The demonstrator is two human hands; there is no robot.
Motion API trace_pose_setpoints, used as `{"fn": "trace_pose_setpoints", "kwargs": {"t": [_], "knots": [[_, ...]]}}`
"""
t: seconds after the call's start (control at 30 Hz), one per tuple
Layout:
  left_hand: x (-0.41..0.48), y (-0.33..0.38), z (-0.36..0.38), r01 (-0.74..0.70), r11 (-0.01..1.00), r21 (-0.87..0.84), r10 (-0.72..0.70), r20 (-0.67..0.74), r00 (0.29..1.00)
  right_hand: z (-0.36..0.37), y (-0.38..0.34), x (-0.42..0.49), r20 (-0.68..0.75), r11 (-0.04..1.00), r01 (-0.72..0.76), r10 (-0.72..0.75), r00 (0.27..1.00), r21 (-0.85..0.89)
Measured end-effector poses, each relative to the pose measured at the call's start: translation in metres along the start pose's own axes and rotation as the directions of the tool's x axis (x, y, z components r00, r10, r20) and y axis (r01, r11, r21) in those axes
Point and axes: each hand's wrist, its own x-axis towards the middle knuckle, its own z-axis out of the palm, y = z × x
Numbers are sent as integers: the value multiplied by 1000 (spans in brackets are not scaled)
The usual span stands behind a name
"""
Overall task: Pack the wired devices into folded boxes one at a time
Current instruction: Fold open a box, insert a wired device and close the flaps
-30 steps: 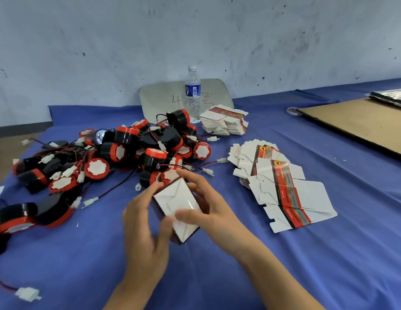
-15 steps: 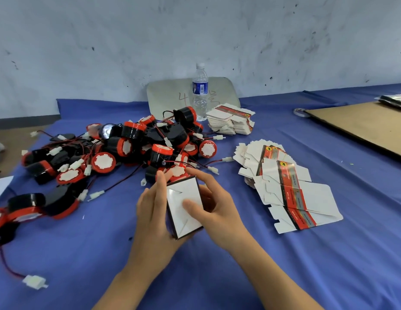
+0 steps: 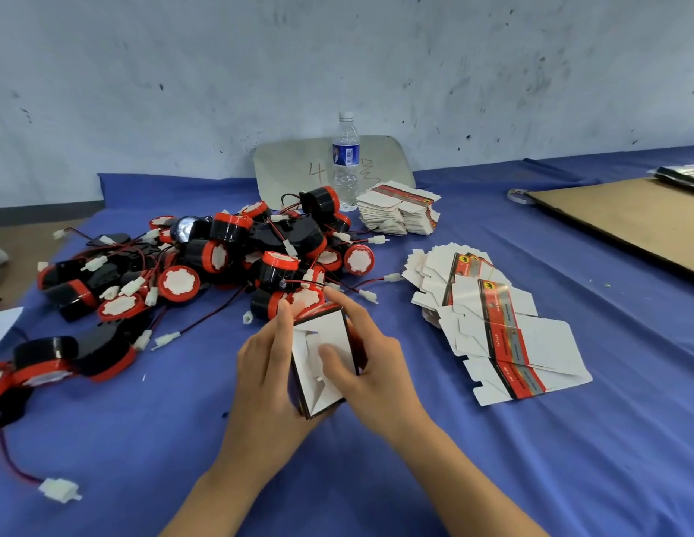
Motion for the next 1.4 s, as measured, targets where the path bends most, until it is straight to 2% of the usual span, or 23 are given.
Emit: {"fn": "trace_pose_setpoints", "kwargs": {"t": [0.23, 0.47, 0.53, 0.63, 0.73, 0.9, 1.1, 1.4], "knots": [[1, 0, 0, 1, 1000, 12, 0, -13, 1000, -3, 2, 2, 31, 1000, -1, 1, 1000, -7], [2, -1, -2, 33, 997, -70, -32, 6, 999, -16, -1, 8, 204, 971, -135, 94, 974, 197], [3, 0, -4, 77, 986, -148, -73, 32, 997, -21, -2, 9, 274, 924, -204, 115, 955, 323], [2, 1, -7, 163, 943, -291, -149, 70, 986, -25, -3, 10, 393, 749, -345, 123, 911, 565], [2, 1, -6, 142, 951, -275, -126, 75, 989, -25, -1, 11, 398, 693, -368, 127, 909, 620], [3, 1, -5, 63, 988, -138, -55, 60, 997, -18, 2, 10, 309, 767, -341, 195, 931, 543], [2, 0, -2, -46, 998, 30, 46, 23, 999, -14, 1, 8, 250, 842, -275, 174, 953, 464], [1, 1, 2, -119, 990, 78, 120, -8, 993, -16, -1, 8, 236, 885, -221, 132, 963, 409]]}}
